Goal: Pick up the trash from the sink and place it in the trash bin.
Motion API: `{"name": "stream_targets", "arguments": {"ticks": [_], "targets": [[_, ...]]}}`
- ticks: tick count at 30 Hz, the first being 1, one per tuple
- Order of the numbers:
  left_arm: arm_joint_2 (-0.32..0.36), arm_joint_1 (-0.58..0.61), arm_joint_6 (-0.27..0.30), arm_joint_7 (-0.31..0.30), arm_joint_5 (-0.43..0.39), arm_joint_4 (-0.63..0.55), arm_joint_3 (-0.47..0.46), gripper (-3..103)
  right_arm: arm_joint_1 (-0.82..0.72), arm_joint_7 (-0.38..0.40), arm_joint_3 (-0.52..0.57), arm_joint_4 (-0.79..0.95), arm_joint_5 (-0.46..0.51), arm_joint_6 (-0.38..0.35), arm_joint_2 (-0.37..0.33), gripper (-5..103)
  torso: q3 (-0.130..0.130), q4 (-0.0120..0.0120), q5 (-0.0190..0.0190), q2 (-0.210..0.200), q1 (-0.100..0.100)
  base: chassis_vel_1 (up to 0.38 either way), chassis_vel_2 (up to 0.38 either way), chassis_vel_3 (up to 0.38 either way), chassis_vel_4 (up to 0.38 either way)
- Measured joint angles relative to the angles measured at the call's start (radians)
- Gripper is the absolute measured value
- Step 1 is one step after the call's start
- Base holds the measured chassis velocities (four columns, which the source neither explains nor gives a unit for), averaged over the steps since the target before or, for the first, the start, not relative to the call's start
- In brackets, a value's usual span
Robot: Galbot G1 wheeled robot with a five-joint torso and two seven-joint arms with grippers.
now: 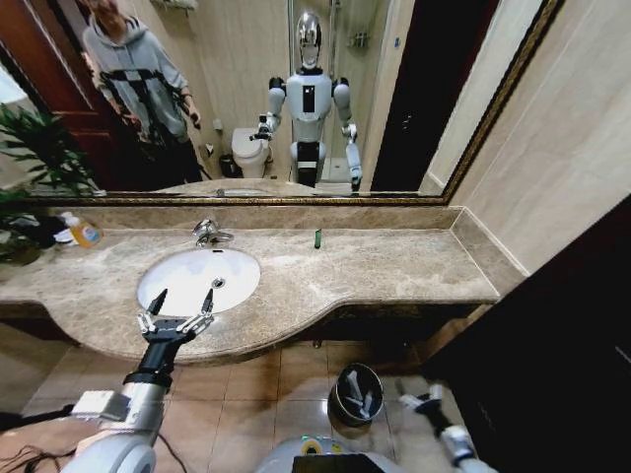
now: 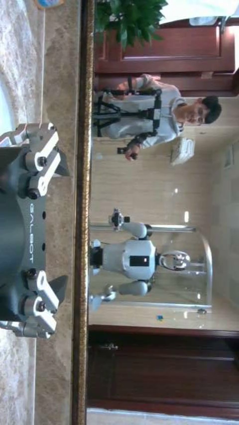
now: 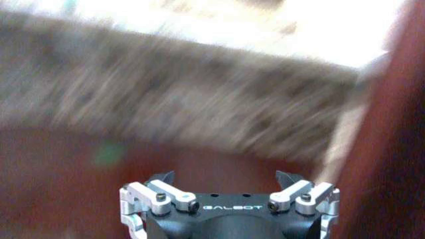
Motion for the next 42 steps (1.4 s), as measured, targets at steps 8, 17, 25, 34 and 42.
{"name": "stream_targets", "arguments": {"ticks": [8,17,25,34,42], "targets": [[0.0,0.0,0.0,0.0,0.0,0.0,0.0,100,-0.145,-0.139,0.177,0.449,0.306,-0.08,0.051,100,0.0,-0.0001,0.0012,0.0,0.0,0.0,0.0,0.0,0.0],[0.0,0.0,0.0,0.0,0.0,0.0,0.0,100,0.112,-0.162,0.056,0.717,0.29,-0.35,-0.063,100,0.0,0.0003,0.0009,0.0,0.0,0.0,0.0,0.0,0.0],[0.0,0.0,0.0,0.0,0.0,0.0,0.0,100,0.392,-0.179,-0.219,0.587,0.287,-0.471,-0.253,100,0.0,0.0003,0.0003,0.0,0.0,0.0,0.0,0.0,0.0],[0.0,0.0,0.0,0.0,0.0,0.0,0.0,100,0.748,-0.034,-0.622,0.289,0.194,-0.504,-0.265,100,0.0,0.0003,0.0006,0.0,0.0,0.0,0.0,0.0,0.0],[0.0,0.0,0.0,0.0,0.0,0.0,0.0,100,0.992,0.055,-0.804,0.094,0.174,-0.569,-0.194,100,0.0,0.0004,0.0004,0.0,0.0,0.0,0.0,0.0,0.0]]}}
